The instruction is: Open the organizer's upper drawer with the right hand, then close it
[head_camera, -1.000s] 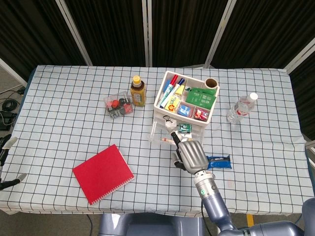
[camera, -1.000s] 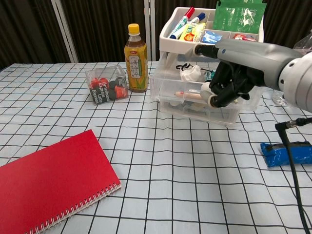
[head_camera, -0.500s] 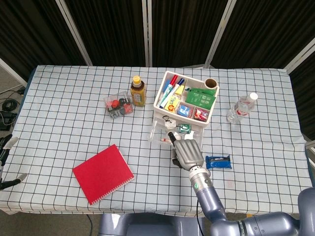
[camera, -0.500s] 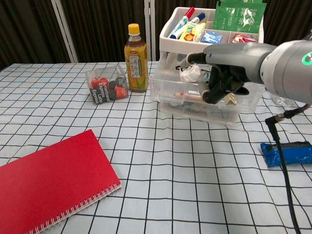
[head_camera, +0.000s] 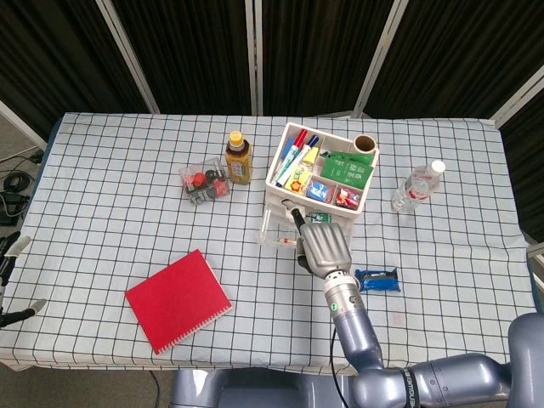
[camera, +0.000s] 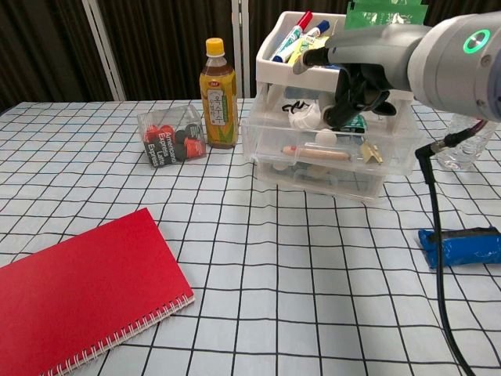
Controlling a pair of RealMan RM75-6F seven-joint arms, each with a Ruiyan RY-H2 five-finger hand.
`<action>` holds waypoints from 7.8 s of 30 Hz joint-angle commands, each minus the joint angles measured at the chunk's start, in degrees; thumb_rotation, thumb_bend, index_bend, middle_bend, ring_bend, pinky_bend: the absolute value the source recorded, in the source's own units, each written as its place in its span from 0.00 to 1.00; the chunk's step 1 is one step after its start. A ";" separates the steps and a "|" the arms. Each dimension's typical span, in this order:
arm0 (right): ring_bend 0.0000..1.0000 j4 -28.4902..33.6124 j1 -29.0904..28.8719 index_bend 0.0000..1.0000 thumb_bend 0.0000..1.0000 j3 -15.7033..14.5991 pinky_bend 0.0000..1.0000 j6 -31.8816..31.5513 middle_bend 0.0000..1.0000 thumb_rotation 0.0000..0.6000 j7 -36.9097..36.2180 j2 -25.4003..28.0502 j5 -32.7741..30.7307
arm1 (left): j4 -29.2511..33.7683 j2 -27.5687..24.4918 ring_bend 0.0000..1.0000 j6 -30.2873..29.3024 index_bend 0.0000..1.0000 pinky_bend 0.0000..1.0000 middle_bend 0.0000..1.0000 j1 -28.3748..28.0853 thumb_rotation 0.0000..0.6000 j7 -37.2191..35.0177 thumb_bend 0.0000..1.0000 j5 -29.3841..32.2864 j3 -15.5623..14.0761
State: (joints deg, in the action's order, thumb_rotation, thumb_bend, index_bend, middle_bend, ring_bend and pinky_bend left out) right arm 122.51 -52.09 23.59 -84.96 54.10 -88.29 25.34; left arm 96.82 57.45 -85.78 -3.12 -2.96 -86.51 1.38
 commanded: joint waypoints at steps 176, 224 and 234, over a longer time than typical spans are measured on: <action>1.00 -39.68 -3.13 0.38 0.14 -15.89 0.79 28.66 1.00 1.00 -22.10 7.70 57.57 | -0.43 -1.81 0.00 4.19 0.00 0.00 0.00 -2.27 1.00 -3.31 0.16 6.27 2.95; 1.00 -44.83 -3.05 0.60 0.25 -15.68 0.79 28.78 1.00 1.00 -15.51 3.79 58.85 | -0.34 -1.97 0.00 4.87 0.00 0.00 0.00 -2.44 1.00 -3.52 0.16 5.92 2.45; 1.00 -42.85 -2.77 0.61 0.27 -15.83 0.79 28.48 1.00 1.00 -14.65 4.96 59.66 | -0.21 -1.98 0.00 4.81 0.00 0.00 0.00 -2.44 1.00 -3.34 0.16 5.84 2.40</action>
State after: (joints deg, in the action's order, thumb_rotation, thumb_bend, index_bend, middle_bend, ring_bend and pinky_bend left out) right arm 79.41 -54.92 7.78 -56.41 39.28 -83.52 84.87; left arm 96.61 55.47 -80.96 -5.56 -6.30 -80.66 3.78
